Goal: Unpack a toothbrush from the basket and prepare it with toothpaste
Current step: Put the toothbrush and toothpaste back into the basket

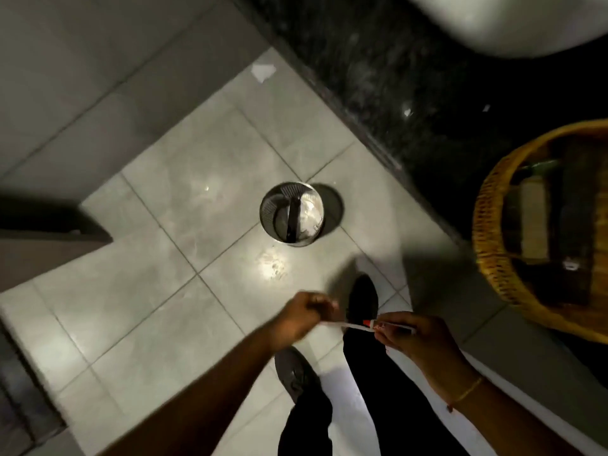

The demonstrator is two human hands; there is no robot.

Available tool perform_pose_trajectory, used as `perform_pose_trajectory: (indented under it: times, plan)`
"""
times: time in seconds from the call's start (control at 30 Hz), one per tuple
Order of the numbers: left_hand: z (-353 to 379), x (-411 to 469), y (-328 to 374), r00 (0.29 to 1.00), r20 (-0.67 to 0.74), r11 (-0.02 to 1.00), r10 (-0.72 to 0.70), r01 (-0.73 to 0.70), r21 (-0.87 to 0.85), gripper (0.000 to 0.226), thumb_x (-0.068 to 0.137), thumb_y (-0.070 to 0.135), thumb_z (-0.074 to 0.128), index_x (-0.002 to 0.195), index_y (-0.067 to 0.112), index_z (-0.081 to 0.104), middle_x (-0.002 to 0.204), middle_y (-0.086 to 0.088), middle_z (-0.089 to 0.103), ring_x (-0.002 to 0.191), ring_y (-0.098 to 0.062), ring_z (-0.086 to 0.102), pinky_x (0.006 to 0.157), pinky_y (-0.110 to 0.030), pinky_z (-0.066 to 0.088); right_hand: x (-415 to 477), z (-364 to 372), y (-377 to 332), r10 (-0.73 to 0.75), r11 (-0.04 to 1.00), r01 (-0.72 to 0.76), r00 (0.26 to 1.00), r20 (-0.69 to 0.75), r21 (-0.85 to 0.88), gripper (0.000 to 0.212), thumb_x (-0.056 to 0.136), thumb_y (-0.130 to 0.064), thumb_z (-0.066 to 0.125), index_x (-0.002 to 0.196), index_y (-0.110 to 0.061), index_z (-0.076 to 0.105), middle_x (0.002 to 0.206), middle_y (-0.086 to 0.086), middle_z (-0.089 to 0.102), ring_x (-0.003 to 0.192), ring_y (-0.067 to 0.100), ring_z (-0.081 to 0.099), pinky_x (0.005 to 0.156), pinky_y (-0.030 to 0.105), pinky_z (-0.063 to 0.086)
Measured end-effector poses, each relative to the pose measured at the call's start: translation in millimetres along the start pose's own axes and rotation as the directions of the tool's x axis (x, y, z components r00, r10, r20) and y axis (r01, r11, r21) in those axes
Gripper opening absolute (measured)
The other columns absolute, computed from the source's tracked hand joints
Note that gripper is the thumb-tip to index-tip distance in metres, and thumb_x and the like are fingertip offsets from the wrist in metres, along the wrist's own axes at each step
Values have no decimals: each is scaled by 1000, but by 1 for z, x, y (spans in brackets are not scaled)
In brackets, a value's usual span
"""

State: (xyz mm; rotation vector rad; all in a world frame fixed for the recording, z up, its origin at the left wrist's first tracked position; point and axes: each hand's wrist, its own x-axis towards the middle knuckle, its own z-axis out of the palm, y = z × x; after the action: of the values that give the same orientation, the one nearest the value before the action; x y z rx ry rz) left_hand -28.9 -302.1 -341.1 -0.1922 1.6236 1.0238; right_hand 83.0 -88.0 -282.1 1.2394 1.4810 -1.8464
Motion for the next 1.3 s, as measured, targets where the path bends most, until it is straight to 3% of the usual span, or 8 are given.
perform_pose_trajectory:
  times: [0.1, 0.23, 0.53, 0.83, 0.97, 1.1, 1.17, 1.3]
  plan:
    - [22, -55, 7, 994, 25, 995, 102, -102, 9, 17, 90, -9, 62, 99, -6, 77, 87, -13, 77, 73, -16, 72, 66, -20, 55, -25, 7, -37, -135, 989, 135, 991, -14, 51, 41, 57, -36, 92, 84, -7, 81, 87, 22, 78, 81, 32, 77, 68, 26, 63]
    - [32, -126, 58, 982, -55, 983, 182, -182, 11, 35, 86, -10, 59, 75, 18, 77, 72, -3, 74, 59, -13, 66, 59, -22, 52, -79, 13, -86, -300, 954, 300, 954, -13, 13, 18, 79, 7, 75, 93, -5, 78, 95, 27, 77, 88, 36, 75, 74, 29, 63]
    - [68, -201, 206, 959, -62, 956, 277, -282, -86, 18, 99, -9, 52, 87, 1, 63, 76, -22, 72, 56, -27, 65, 49, -27, 50, -181, -58, -197, -627, 773, 631, 747, -223, -60, 20, 88, 6, 65, 104, 1, 76, 102, 17, 77, 86, 29, 77, 75, 30, 64]
    - [175, -148, 294, 989, -98, 982, 111, -124, -140, 26, 90, -2, 62, 72, 13, 73, 81, -19, 76, 85, -48, 74, 87, -57, 62, -159, -177, -201, -569, 770, 309, 728, -382, -559, 36, 78, -5, 72, 98, -35, 69, 104, 1, 72, 90, 22, 73, 74, 44, 65]
    - [209, -115, 298, 979, -198, 995, 54, -70, -76, 7, 80, 13, 75, 76, 19, 74, 97, -12, 77, 96, -37, 74, 89, -48, 62, -138, -185, -200, -562, 708, 166, 720, -406, -686, 37, 80, -6, 64, 102, -36, 64, 114, 11, 68, 99, 28, 67, 78, 30, 56]
    - [225, -89, 298, 968, -233, 993, 96, -77, 88, 9, 81, 29, 77, 77, 20, 75, 102, -9, 80, 97, -32, 75, 90, -45, 63, -112, -186, -207, -483, 523, 22, 831, -274, -852, 32, 93, -7, 52, 124, -11, 62, 138, 18, 57, 136, 35, 48, 118, 36, 25]
    - [230, -79, 300, 962, -247, 980, 114, -68, 188, 15, 82, 34, 75, 78, 19, 76, 99, -9, 80, 94, -33, 76, 88, -45, 64, -102, -182, -214, -413, 416, -43, 881, -231, -908, 27, 96, -22, 46, 113, -17, 67, 118, 6, 70, 124, 29, 59, 124, 46, 9]
    - [235, -49, 298, 946, -269, 909, 180, -56, 412, 48, 78, 55, 67, 95, 12, 77, 95, -14, 79, 84, -37, 78, 77, -46, 66, -91, -181, -213, -451, 267, -32, 879, -154, -963, 28, 95, -29, 43, 73, -24, 59, 80, -2, 65, 93, 23, 65, 120, 52, 27]
